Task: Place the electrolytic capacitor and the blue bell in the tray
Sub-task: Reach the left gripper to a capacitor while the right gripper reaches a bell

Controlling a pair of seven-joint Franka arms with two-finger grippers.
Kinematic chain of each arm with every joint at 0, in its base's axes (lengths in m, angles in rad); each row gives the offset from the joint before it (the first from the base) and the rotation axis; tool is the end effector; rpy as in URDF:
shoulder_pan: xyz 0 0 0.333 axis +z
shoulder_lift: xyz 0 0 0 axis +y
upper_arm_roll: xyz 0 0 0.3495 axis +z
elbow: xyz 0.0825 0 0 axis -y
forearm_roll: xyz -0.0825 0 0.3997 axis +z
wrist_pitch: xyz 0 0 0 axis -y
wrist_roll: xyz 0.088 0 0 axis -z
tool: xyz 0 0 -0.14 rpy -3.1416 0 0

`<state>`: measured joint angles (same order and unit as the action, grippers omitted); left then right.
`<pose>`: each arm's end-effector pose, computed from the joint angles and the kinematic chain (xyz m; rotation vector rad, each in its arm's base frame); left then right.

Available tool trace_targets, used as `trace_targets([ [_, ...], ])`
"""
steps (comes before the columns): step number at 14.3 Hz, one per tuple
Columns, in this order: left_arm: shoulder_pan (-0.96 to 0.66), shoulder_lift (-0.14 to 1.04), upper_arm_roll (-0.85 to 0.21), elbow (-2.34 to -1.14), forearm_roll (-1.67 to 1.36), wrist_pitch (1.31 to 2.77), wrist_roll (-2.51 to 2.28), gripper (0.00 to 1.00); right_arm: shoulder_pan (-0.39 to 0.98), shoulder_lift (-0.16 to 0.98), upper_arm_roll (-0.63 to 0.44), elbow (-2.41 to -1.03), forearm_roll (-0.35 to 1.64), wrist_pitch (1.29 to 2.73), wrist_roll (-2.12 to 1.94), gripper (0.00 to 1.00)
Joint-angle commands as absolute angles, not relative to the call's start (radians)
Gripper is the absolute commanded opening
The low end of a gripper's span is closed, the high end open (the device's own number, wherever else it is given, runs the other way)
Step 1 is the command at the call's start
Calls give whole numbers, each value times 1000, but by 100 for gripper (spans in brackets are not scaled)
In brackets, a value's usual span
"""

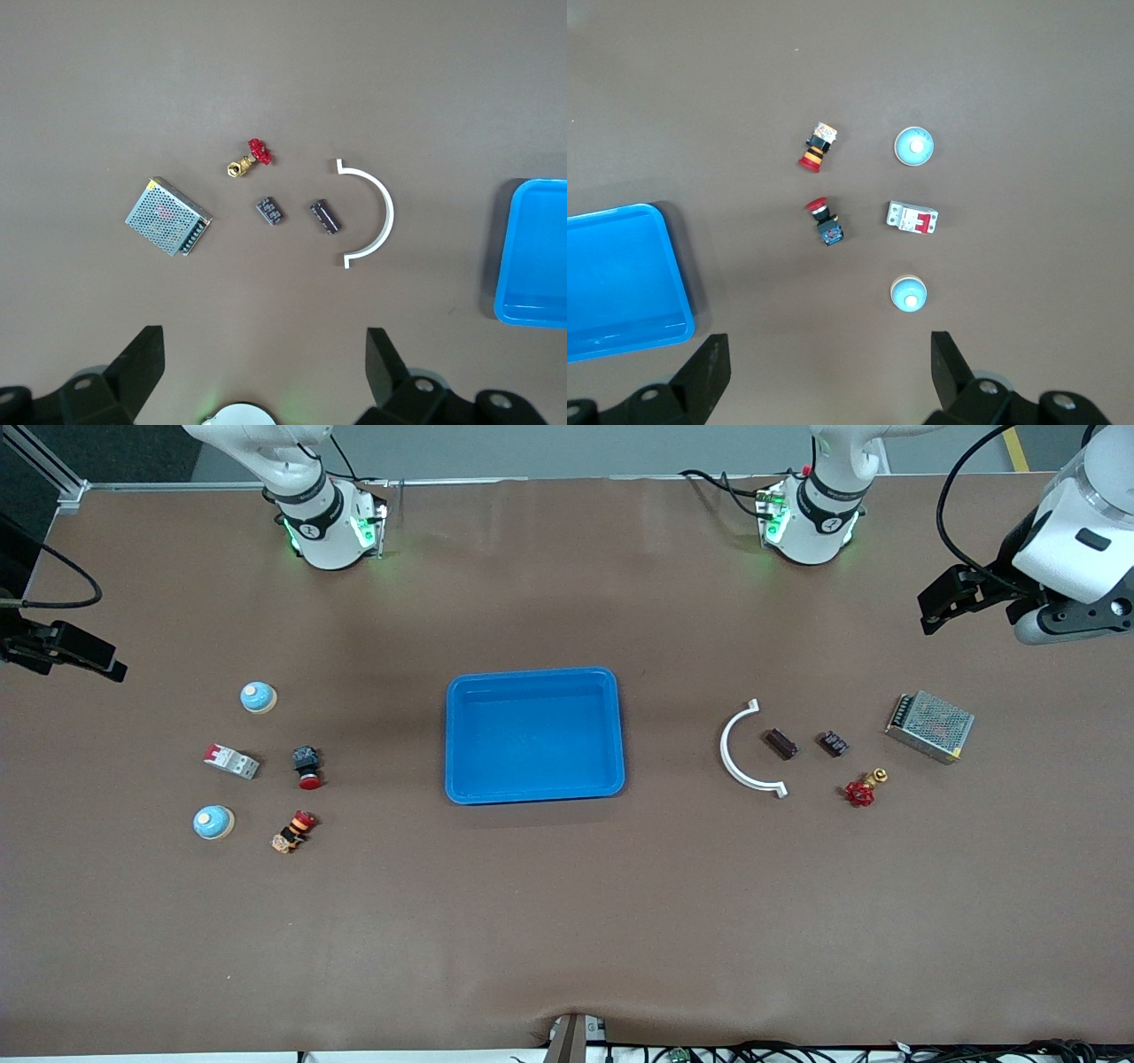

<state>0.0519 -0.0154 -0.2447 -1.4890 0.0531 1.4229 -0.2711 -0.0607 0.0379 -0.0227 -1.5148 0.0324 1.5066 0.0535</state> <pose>0.5390 -0.0983 0.6603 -3.0716 -0.1305 0.0566 0.5737 -0.0430 0.6250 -3.1015 0.2106 0.0709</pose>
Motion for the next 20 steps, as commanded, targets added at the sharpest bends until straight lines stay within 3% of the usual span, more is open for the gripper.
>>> trace_targets([
  [1,55,-15,-247,-1479,61,1417,-253,100,-74,25,-18,-1520,32,1500,48,100],
  [5,58,12,-244,-1477,60,1419,-247,100,-69,26,-17,-1520,35,1512,49,100],
  [9,52,66,-242,-1563,63,1428,-284,100,-80,28,-17,-1554,43,1529,48,100],
  [14,54,58,-261,-1874,52,1710,-567,100,-135,57,-18,-1752,15,1759,34,100],
  [20,52,72,-279,-2150,41,2049,-738,100,-163,322,-17,-1735,-9,1968,32,100],
])
